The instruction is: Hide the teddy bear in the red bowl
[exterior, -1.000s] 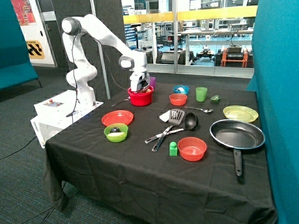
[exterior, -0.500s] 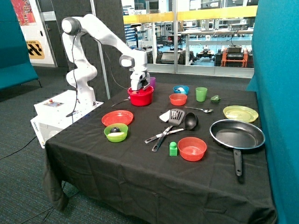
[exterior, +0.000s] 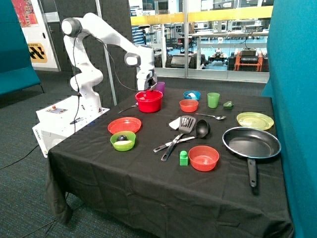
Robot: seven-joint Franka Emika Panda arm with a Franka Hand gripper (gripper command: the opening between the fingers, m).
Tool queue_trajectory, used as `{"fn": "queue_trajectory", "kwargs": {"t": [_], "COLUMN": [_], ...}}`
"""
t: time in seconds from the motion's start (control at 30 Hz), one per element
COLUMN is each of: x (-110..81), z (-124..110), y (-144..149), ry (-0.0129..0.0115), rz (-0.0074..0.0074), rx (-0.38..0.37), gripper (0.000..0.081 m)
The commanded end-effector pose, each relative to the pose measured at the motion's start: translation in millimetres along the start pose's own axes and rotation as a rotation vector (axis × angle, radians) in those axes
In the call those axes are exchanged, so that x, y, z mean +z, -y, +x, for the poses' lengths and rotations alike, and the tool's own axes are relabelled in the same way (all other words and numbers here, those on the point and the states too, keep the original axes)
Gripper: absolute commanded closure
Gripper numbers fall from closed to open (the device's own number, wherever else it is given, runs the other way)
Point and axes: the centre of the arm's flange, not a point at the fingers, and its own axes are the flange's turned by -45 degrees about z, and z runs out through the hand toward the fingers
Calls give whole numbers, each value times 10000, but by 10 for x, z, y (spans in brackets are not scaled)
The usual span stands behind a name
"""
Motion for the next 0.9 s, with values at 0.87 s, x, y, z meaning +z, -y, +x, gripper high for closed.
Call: {"fn": "queue_trajectory", "kwargs": {"t": [0.87], "x": [-482], "z": [-172], "y": [-888], "ry": [-2], "rz": [39], "rx": [-417], "gripper": [102]}}
